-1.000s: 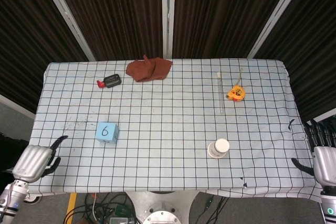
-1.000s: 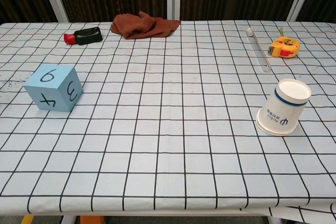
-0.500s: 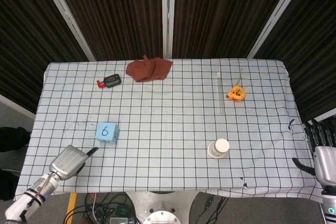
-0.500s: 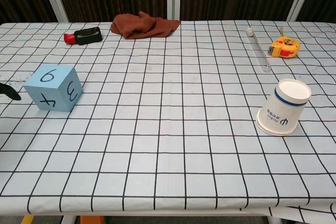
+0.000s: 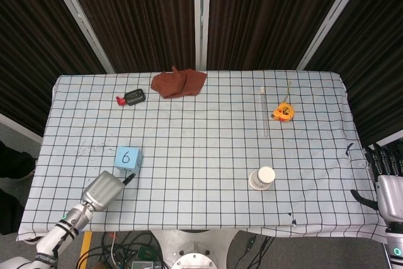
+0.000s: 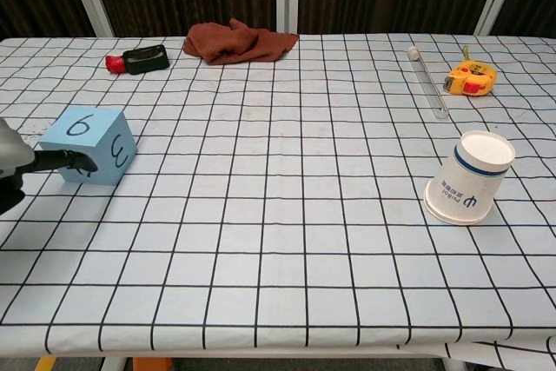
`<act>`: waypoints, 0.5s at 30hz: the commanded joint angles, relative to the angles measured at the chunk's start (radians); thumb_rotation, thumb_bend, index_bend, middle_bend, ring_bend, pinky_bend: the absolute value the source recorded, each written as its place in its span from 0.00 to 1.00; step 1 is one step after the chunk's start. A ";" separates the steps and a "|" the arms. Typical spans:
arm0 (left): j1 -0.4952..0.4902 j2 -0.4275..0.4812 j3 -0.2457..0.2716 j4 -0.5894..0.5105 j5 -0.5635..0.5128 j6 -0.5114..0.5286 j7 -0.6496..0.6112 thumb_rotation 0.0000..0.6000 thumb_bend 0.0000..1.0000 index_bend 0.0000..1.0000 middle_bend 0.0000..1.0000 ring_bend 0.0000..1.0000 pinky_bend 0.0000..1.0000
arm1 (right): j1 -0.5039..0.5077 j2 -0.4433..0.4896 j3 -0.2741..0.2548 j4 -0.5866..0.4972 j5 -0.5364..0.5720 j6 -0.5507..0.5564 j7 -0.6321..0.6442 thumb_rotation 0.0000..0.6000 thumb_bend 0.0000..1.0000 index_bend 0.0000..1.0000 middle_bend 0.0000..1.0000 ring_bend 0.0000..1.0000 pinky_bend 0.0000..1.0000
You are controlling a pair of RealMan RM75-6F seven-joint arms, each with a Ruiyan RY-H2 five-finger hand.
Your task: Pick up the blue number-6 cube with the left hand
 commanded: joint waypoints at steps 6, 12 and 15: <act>-0.020 -0.014 0.004 -0.005 -0.083 0.044 0.094 1.00 0.62 0.11 0.85 0.90 0.92 | 0.000 -0.004 0.000 0.012 0.005 -0.004 0.011 1.00 0.05 0.00 0.00 0.00 0.00; -0.044 -0.017 0.006 -0.008 -0.111 0.047 0.109 1.00 0.62 0.11 0.85 0.90 0.93 | 0.001 -0.006 0.000 0.014 0.004 -0.004 0.012 1.00 0.05 0.00 0.00 0.00 0.00; -0.060 -0.024 0.005 -0.011 -0.117 0.043 0.112 1.00 0.63 0.11 0.85 0.90 0.93 | 0.000 -0.005 0.000 0.014 0.006 -0.004 0.011 1.00 0.05 0.00 0.00 0.00 0.00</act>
